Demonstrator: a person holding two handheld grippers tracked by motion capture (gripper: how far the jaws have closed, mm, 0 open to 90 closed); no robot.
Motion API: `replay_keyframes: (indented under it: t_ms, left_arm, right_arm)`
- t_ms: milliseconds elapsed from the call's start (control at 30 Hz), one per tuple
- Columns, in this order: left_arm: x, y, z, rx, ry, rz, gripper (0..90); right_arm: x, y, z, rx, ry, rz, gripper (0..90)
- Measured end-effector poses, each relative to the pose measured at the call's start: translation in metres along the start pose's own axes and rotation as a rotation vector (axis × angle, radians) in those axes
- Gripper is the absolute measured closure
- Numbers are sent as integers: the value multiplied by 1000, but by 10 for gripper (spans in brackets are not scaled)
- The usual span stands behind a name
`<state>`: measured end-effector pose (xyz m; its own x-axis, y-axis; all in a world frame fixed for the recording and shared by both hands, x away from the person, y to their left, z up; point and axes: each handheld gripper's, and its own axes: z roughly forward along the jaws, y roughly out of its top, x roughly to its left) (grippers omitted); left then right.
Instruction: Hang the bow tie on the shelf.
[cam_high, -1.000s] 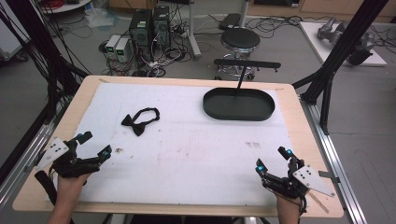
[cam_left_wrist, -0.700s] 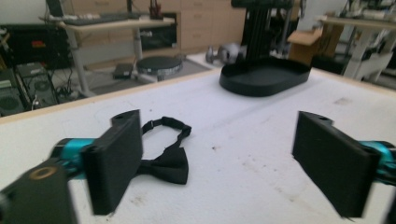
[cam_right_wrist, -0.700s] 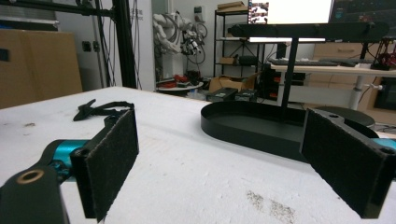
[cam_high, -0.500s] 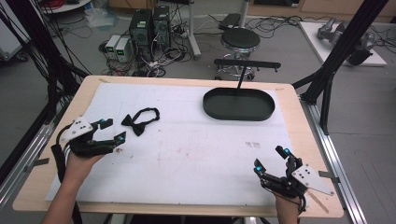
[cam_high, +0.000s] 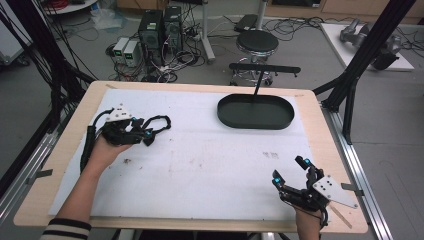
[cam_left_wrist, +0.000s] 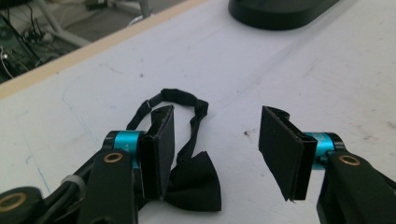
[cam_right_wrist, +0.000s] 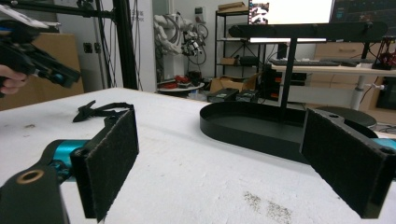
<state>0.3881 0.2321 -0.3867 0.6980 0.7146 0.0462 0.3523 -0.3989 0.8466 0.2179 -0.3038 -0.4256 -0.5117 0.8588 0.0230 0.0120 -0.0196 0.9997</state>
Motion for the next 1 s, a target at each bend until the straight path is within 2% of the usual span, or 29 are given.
replay_keyframes:
  t_ms: [100, 200, 267, 333, 367, 500, 733, 800, 900, 933, 1000]
  left_arm:
    - [1, 2, 14, 26, 21, 10, 498]
    - [4, 2, 28, 78, 26, 12, 513]
    - [7, -1, 35, 102, 18, 1, 529]
    - [10, -3, 41, 113, 2, -29, 529]
    - [10, -4, 43, 112, 0, -33, 534]
    - [15, -11, 56, 170, 8, -36, 570]
    - [17, -17, 64, 215, 3, -35, 637]
    - [16, -18, 66, 227, 19, -20, 717]
    - [13, -18, 67, 232, 31, -9, 771]
    - [13, -17, 66, 238, 34, 0, 833]
    - [11, -17, 66, 238, 45, 18, 864]
  right_arm:
    - [0, 0, 0, 1, -2, 6, 109]
    - [-1, 0, -1, -2, -2, 5, 109]
    - [-2, 1, -1, -8, -13, 9, 109]
    - [-2, 0, -1, -9, -13, 11, 109]
    - [-2, 0, -1, -11, -14, 14, 109]
    - [-2, -1, 0, -7, -5, 14, 109]
    - [-3, -1, 0, -10, -27, 26, 109]
    - [-3, -1, 0, -9, -27, 29, 109]
    - [-2, -2, 0, -9, -27, 31, 109]
    - [-2, -2, 1, -5, -27, 28, 109]
    - [-1, -2, 2, -1, -24, 27, 109]
